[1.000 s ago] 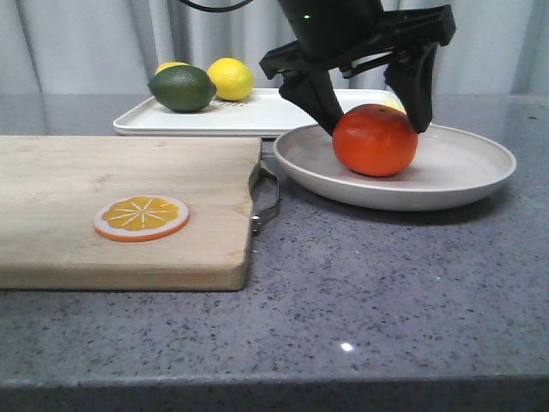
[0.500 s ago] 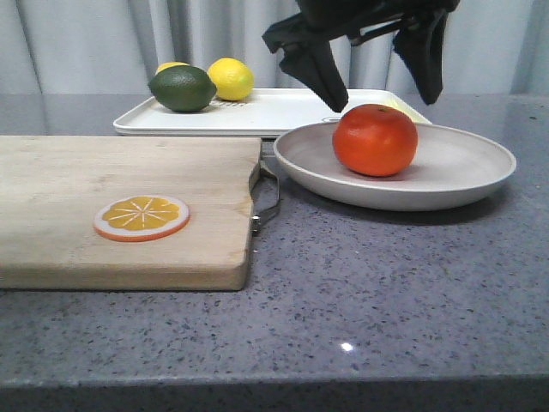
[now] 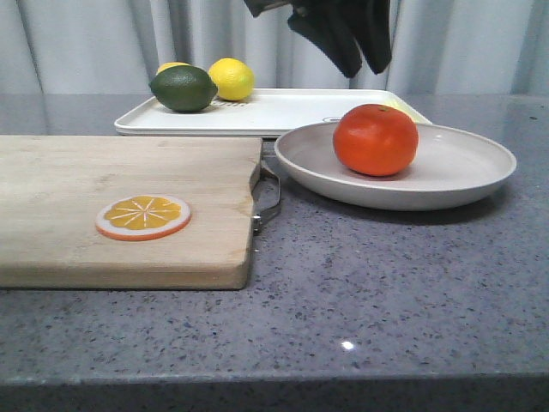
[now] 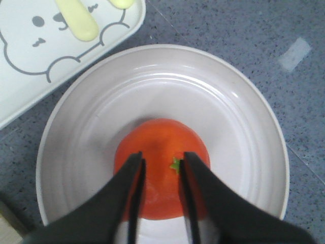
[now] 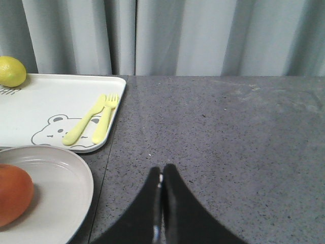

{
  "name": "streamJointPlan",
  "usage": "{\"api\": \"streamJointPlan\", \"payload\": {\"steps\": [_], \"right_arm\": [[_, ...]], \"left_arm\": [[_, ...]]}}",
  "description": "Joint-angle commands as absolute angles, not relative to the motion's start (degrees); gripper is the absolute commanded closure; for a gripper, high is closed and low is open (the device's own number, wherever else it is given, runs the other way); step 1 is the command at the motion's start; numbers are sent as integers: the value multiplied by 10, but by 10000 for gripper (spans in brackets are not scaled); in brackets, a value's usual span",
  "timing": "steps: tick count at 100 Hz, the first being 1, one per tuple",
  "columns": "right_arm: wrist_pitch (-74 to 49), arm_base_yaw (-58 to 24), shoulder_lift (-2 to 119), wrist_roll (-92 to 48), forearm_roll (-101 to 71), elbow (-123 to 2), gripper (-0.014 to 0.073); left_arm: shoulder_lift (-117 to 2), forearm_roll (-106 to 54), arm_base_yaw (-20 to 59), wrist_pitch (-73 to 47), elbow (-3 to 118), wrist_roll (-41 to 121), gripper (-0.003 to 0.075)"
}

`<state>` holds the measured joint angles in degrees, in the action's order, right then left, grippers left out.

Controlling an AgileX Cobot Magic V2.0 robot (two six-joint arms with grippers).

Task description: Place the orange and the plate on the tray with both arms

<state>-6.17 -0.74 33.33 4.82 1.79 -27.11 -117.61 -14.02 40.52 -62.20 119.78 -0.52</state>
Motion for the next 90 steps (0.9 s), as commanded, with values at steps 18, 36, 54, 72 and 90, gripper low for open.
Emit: {"api": "streamJointPlan", "payload": {"steps": [18,36,54,72,90], "right_arm": [[-13,-5,338,44,25,-292,659],[-13,-5,338,44,25,-292,659],[-14,-5,338,44,25,-292,659],[-14,-5,338,44,25,-292,659],[-14,-5,338,44,25,-292,659]], "left_arm": [[-1102,-142,403,-612,1219,-10,741],[-1085,-132,399,-616,1218,-11,741],[-1059,-109,399,-618,1199,-17,741],[-1010,-96,399,-586,1126,-27,741],[-940,-77,399,-529,1028,-43,741]]}}
